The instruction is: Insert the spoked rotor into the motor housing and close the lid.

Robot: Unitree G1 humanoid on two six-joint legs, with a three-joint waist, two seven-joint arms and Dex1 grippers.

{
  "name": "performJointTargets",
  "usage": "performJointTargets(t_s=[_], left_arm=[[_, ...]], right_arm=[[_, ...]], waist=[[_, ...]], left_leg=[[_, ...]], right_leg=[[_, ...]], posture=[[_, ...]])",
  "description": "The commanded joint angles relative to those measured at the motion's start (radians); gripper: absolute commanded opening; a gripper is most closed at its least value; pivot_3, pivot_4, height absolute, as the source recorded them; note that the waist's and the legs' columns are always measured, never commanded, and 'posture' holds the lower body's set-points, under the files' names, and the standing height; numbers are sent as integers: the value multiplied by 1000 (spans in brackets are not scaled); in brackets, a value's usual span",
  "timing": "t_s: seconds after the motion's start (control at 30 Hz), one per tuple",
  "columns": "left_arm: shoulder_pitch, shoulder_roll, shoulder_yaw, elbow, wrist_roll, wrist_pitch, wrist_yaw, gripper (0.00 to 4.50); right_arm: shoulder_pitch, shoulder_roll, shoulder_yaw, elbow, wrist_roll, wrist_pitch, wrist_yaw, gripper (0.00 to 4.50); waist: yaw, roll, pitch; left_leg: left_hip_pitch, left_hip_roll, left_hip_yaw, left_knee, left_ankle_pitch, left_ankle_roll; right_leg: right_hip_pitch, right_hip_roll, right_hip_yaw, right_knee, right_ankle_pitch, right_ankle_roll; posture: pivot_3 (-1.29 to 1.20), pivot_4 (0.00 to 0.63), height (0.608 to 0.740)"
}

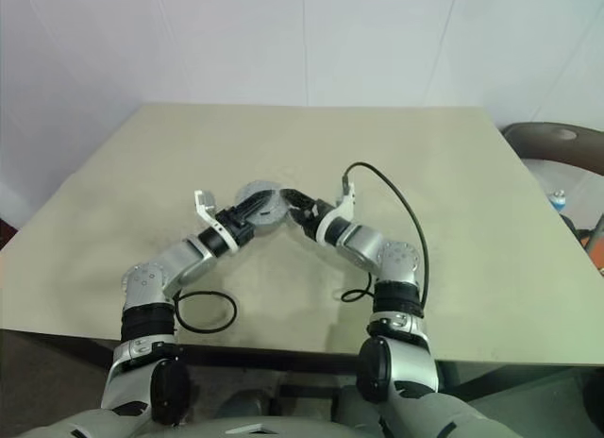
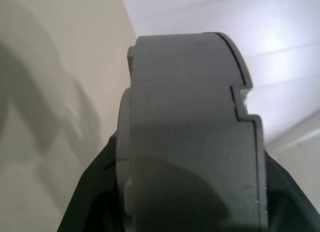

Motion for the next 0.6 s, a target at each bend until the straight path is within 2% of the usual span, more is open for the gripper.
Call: performJointTargets(t_s=[0.03, 0.2, 0.3, 0.43, 0.6], left_arm=[[-21, 72, 76, -92, -64, -38, -23, 2218], [-14, 189, 126, -66, -28, -80, -67, 2218], [-9, 280, 141, 1, 54, -150, -110, 2218], [-17, 425, 123, 185, 209, -268, -191, 2218], [-106, 590, 64, 556, 425, -452, -303, 2218]], right_arm=[[-6, 0, 3, 4, -14, -5, 11, 3195], [-19, 1, 7, 26, -33, -7, 24, 3195], [-24, 3, 16, 40, -54, -9, 31, 3195], [-23, 9, 20, 42, -68, -6, 38, 3195], [-21, 9, 25, 38, -91, 1, 45, 3195]], waist=[[-1, 0, 0], [2, 0, 0], [4, 0, 0], [-4, 0, 0], [-13, -3, 1]], left_leg=[[0, 0, 0, 0, 0, 0], [0, 0, 0, 0, 0, 0], [0, -1, 0, 0, 0, 0], [0, -1, 0, -1, 0, 0], [0, -1, -1, -1, 0, -1]], right_leg=[[-1, 0, 0, 0, 0, 0], [0, -1, 0, 0, 0, 0], [0, -1, 0, 0, 0, 0], [-1, 0, 0, 0, 0, 0], [-1, 0, 0, 0, 0, 0]], posture=[[0, 0, 740], [0, 0, 740], [0, 0, 740], [0, 0, 740], [0, 0, 740]])
